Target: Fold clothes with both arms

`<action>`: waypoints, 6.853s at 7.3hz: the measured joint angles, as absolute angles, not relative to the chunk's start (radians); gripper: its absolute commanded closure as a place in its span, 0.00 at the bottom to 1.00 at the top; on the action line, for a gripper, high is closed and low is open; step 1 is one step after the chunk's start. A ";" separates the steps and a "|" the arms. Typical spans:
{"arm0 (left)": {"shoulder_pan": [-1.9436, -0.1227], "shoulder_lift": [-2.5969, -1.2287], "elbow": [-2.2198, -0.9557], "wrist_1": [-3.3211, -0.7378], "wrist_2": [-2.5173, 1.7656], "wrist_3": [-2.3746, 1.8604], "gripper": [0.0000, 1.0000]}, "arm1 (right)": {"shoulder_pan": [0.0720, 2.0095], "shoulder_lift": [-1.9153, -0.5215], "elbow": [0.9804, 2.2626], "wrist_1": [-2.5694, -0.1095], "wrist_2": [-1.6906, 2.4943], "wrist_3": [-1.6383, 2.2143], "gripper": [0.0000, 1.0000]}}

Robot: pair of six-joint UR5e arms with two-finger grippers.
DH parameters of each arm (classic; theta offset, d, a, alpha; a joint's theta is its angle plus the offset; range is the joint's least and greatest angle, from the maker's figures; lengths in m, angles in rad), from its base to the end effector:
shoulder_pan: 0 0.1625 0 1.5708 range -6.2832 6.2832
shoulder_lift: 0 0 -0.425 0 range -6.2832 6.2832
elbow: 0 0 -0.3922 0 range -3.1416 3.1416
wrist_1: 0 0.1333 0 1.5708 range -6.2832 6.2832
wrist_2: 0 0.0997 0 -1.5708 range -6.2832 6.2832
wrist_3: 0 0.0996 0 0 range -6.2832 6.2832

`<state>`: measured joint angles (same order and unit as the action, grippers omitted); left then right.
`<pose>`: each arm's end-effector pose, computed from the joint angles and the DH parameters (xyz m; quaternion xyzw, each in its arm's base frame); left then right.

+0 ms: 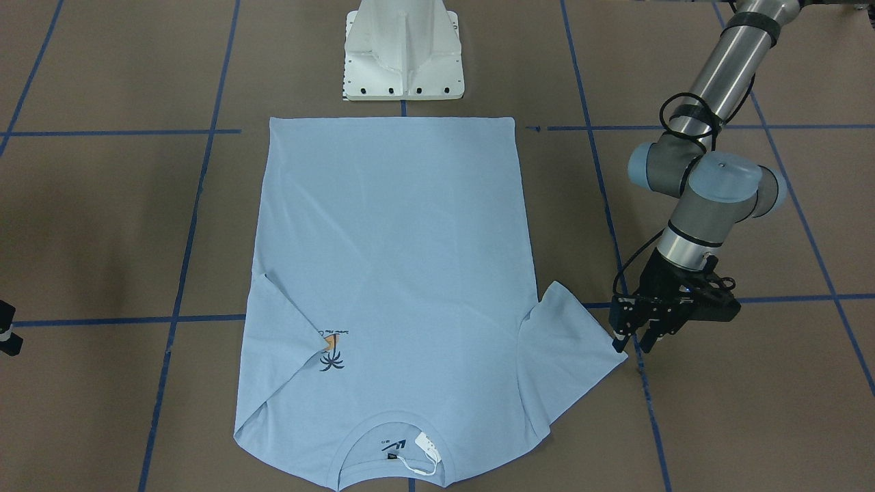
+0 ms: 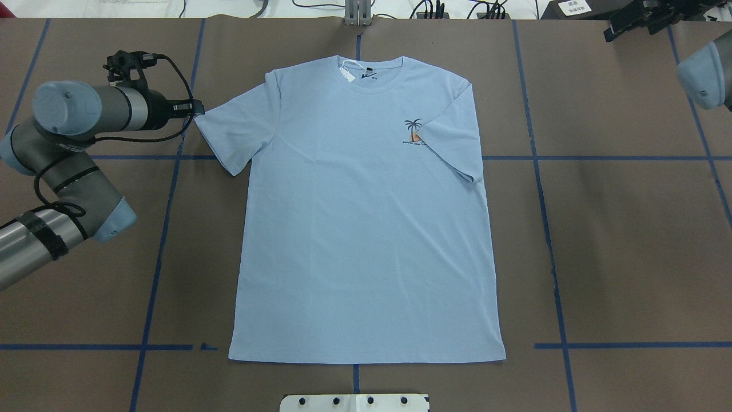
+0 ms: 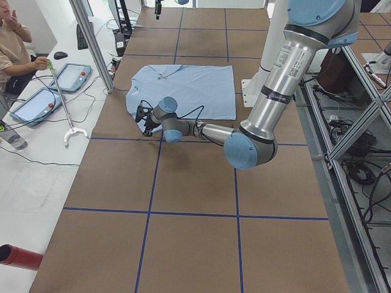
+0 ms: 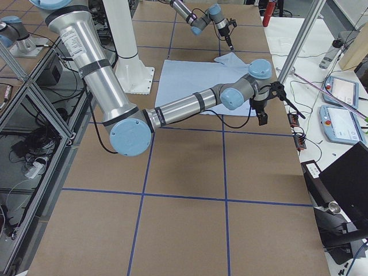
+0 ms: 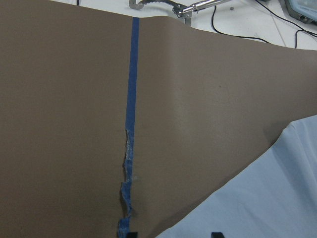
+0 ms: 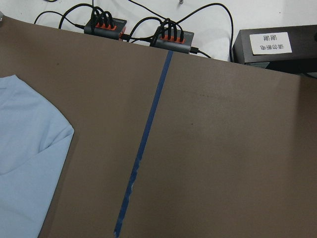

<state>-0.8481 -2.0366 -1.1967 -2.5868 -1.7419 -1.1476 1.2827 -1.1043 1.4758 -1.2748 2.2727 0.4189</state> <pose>0.3848 -0.6123 0.4609 0.2526 0.4648 -0.1347 0.8378 -0.1276 -0.6735 0.3977 0.1761 -0.4112 -0.0544 0.8927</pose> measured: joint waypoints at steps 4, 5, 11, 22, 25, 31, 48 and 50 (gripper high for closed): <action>-0.825 -2.070 -1.134 -2.585 -1.736 -1.143 0.52 | 1.282 -1.115 1.475 -1.273 2.271 0.419 0.00; -0.821 -2.070 -1.133 -2.584 -1.731 -1.143 0.57 | 1.282 -1.116 1.475 -1.273 2.271 0.419 0.00; -0.813 -2.073 -1.156 -2.580 -1.700 -1.144 1.00 | 1.282 -1.120 1.478 -1.272 2.271 0.419 0.00; -0.655 -2.373 -1.216 -2.051 -1.605 -1.322 1.00 | 1.278 -1.118 1.480 -1.270 2.269 0.431 0.00; -0.655 -2.414 -1.162 -2.052 -1.605 -1.349 1.00 | 1.276 -1.118 1.480 -1.270 2.269 0.431 0.00; -0.655 -2.359 -1.278 -2.069 -1.657 -1.234 0.00 | 1.216 -1.161 1.563 -1.268 2.255 0.522 0.00; -0.013 -1.612 -2.090 -2.037 -1.381 -1.806 0.42 | 0.044 -1.775 2.244 -1.027 1.197 1.896 0.07; -0.027 -1.615 -2.089 -2.029 -1.379 -1.762 0.43 | 0.043 -1.775 2.243 -1.028 1.190 1.896 0.07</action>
<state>-0.0267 -1.6152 -2.0890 -2.0290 -1.3792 -1.7624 0.0433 -1.7749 2.2430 -1.0277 1.1904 1.8957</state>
